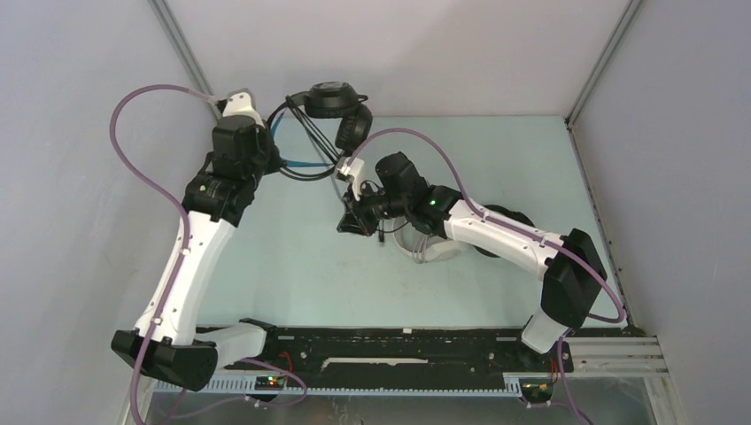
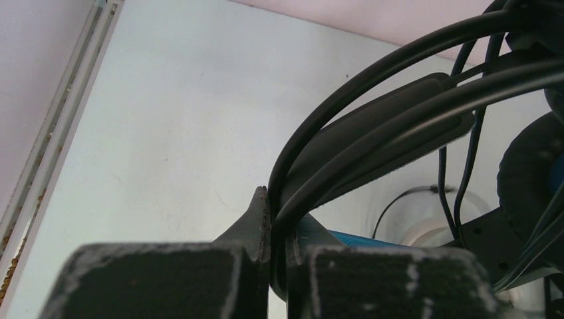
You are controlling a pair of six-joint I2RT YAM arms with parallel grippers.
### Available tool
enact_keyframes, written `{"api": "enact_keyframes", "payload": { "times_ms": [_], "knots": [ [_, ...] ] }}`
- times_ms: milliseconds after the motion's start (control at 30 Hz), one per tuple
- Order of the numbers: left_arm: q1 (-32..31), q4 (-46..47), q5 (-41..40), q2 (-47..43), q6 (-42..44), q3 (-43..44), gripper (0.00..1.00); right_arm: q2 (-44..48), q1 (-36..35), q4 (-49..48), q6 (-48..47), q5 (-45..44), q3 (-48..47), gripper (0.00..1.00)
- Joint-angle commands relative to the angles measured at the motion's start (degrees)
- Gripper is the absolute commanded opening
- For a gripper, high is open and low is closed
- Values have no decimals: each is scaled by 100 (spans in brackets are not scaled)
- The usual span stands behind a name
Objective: Wrap the headphones
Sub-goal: Wrap the headphones cable around the headphones.
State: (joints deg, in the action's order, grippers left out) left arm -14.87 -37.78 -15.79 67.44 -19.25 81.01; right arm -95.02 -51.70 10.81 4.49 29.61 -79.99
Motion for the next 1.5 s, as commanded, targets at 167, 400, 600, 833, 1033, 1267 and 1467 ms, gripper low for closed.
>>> {"api": "enact_keyframes", "payload": {
  "times_ms": [167,400,600,833,1033,1267,1467],
  "knots": [
    [199,1035,383,-464,-511,338,0,151,-94,4,-108,-193,124,0],
    [271,750,660,-534,-666,542,0,540,-106,-662,-168,-1139,805,0],
    [501,735,1524,-741,-1280,506,0,1152,-110,-2234,-227,-1429,1961,0],
    [558,1072,2452,-899,-1718,294,0,1385,-158,-2802,-305,-1439,2484,0],
    [564,958,2781,-945,-1694,275,0,1486,-158,-3437,-279,-1662,2851,7],
    [565,368,2883,-931,-1679,739,0,1109,-160,-4635,-694,-1147,3252,6],
    [565,87,2988,-875,-1626,1118,0,858,-54,-4973,-875,-1268,3252,3]
  ]
}}
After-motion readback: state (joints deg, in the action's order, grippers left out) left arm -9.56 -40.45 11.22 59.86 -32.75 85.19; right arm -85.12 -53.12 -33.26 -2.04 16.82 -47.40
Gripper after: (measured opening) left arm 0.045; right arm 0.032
